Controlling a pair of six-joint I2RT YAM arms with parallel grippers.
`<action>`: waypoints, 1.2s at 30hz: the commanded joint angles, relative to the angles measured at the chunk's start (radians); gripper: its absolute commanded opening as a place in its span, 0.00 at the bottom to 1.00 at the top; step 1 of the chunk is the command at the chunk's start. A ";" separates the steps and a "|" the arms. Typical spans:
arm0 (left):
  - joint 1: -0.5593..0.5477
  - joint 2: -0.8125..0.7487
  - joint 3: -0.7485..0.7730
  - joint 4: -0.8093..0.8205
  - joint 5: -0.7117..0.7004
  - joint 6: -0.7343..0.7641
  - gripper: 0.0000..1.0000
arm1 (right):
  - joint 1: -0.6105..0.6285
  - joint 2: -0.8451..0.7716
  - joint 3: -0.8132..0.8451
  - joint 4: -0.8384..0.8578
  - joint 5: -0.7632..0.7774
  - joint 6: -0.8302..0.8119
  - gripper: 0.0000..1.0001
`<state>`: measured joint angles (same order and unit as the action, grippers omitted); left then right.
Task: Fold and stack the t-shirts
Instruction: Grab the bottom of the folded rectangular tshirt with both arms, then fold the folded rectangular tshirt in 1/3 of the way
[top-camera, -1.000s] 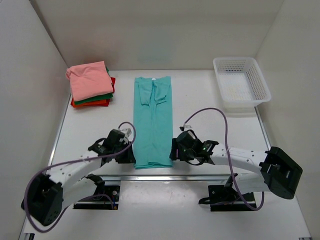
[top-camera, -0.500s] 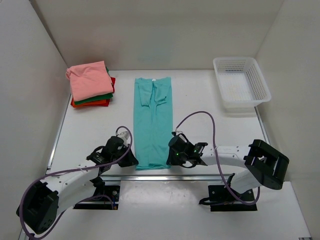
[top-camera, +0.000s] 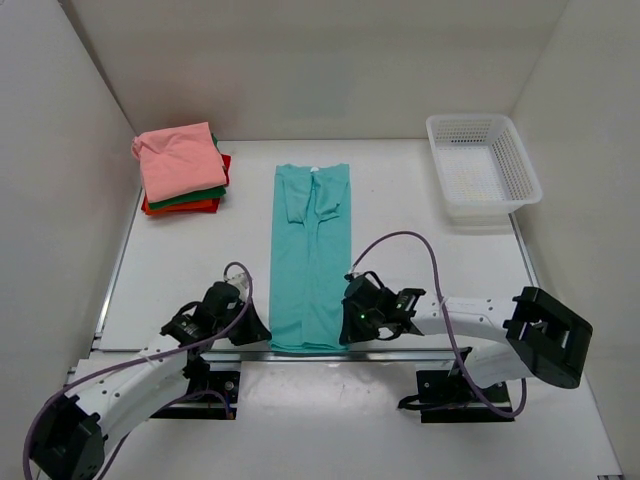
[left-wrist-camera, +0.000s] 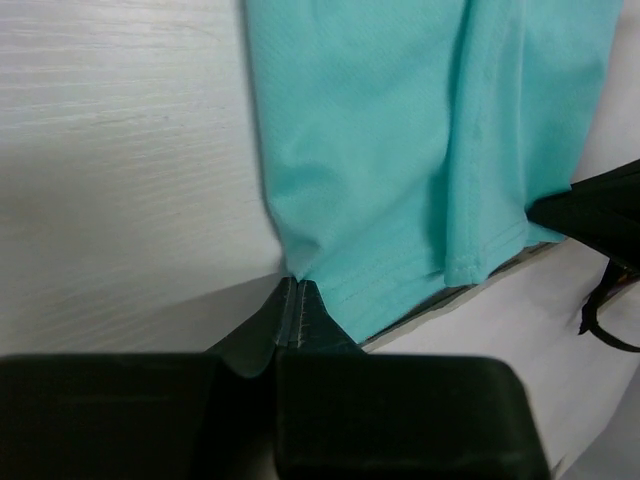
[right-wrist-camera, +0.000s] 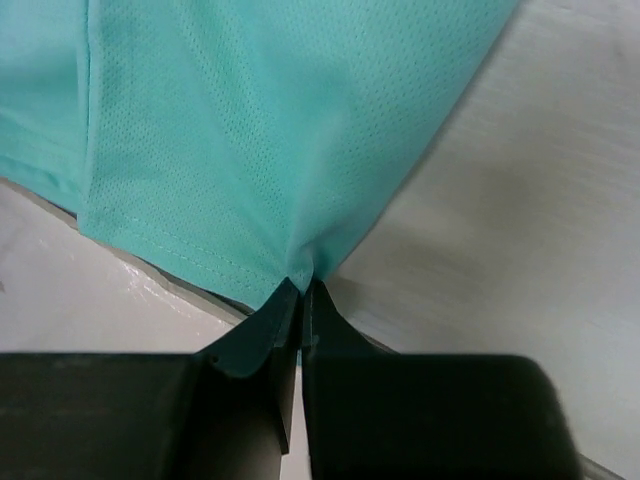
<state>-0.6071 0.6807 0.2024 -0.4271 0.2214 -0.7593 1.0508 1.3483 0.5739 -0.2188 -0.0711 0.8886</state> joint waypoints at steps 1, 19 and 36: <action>0.058 0.032 0.078 -0.018 0.030 0.029 0.00 | -0.067 -0.046 0.046 -0.056 -0.082 -0.074 0.00; 0.337 0.974 0.876 0.156 0.116 0.225 0.00 | -0.659 0.448 0.723 -0.165 -0.446 -0.462 0.00; 0.340 0.846 0.589 0.392 -0.003 0.155 0.46 | -0.583 0.430 0.634 -0.076 -0.073 -0.430 0.58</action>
<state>-0.2108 1.6238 0.8944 -0.0654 0.2371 -0.5953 0.4084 1.8938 1.3029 -0.3588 -0.2672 0.4152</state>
